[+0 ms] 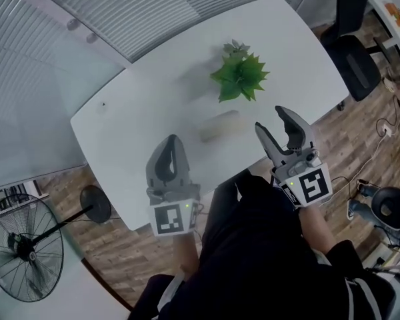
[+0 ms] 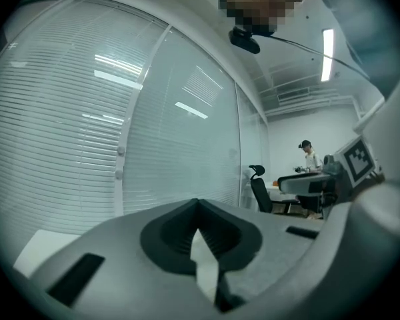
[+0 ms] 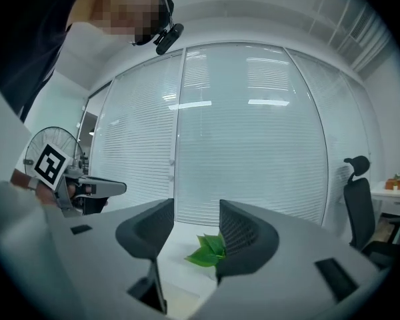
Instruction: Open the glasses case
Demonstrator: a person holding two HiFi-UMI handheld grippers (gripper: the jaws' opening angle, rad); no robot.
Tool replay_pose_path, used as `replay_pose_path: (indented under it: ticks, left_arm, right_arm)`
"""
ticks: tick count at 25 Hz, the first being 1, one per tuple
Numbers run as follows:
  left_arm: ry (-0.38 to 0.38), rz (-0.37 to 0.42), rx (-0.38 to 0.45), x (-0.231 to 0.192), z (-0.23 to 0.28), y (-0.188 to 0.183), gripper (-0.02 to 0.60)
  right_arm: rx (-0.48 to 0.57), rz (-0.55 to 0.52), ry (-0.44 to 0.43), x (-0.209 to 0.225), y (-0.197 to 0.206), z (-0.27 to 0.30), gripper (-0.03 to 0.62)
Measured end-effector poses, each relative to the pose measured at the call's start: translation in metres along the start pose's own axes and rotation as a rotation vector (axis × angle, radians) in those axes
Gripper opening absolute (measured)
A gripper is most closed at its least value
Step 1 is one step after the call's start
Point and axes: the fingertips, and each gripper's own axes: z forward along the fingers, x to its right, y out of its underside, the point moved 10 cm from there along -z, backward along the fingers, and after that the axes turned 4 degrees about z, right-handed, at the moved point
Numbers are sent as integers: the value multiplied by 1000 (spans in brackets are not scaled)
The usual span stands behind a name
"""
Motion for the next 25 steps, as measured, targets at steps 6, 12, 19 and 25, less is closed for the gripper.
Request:
replay_pose_path:
  ticks: [6,12,19,25]
  left_arm:
    - [3,8,-9,7,2,2,-2]
    - [-46,45,-36,6,0,3,-2]
    - [-97,53,-69,0,-5,13,-2]
    - [-121,67,-100,-4,-12,15,-2]
  right_arm:
    - [-24,-4,4,4,7,0,221]
    - [-291,-635,-52,-21,68,33,222]
    - [-535,-1013,-198,-47,199,55,222]
    - [-536,-1041,-185,-52,217,57,221]
